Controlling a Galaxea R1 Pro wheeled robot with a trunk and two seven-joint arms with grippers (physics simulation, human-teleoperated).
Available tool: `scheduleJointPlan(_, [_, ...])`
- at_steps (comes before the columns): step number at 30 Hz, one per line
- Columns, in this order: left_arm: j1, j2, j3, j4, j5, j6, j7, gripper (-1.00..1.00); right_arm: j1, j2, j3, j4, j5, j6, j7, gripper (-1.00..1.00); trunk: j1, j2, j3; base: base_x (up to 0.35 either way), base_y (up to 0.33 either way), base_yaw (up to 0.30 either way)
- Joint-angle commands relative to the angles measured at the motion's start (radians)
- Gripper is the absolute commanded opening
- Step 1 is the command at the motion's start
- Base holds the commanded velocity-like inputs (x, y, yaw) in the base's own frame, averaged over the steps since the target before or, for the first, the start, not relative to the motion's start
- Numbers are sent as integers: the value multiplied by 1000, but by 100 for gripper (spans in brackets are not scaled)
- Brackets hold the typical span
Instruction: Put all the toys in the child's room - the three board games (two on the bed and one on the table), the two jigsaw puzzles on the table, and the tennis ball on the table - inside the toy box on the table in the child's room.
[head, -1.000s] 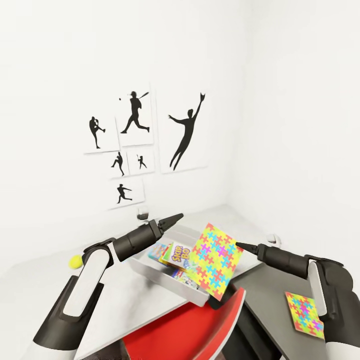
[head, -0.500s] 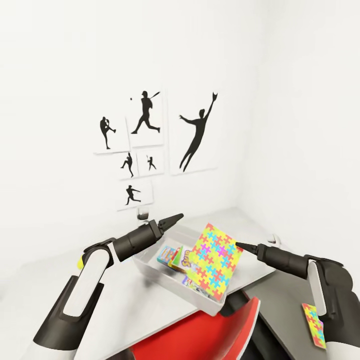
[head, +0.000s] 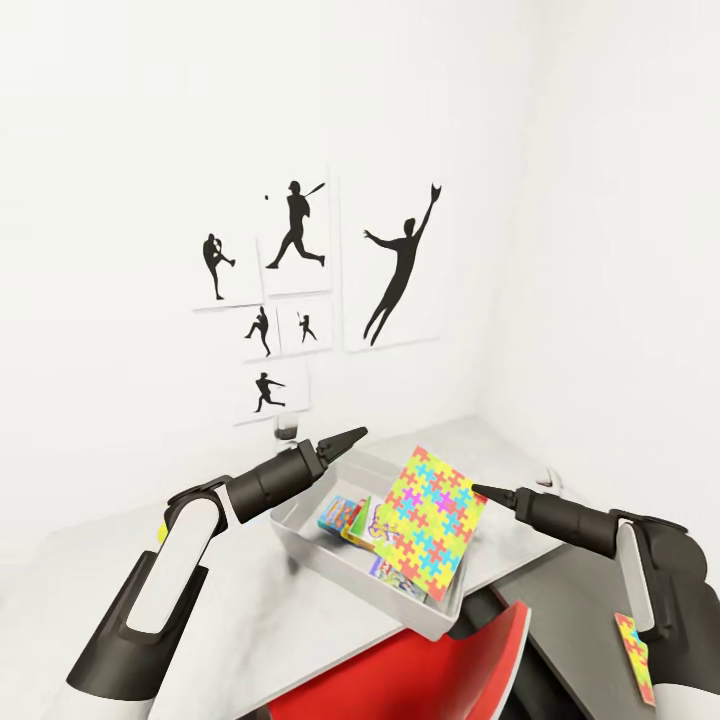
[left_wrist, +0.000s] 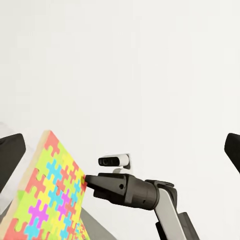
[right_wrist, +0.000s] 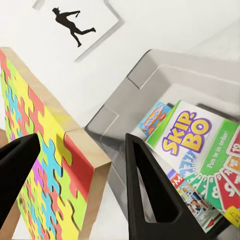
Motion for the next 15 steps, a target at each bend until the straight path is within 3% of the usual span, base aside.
scheduleJointPlan(1, [-1,0,0,0,1,3,-2,100,-1,0,-1,0,-6,8,-2,-100,1,-2,-2,9,7,1])
scheduleJointPlan(15, [-1,0,0,0,0,3,-1,100,-1,2,-3,0,-5,8,-2,-100,1,-2,-2,3,2,0])
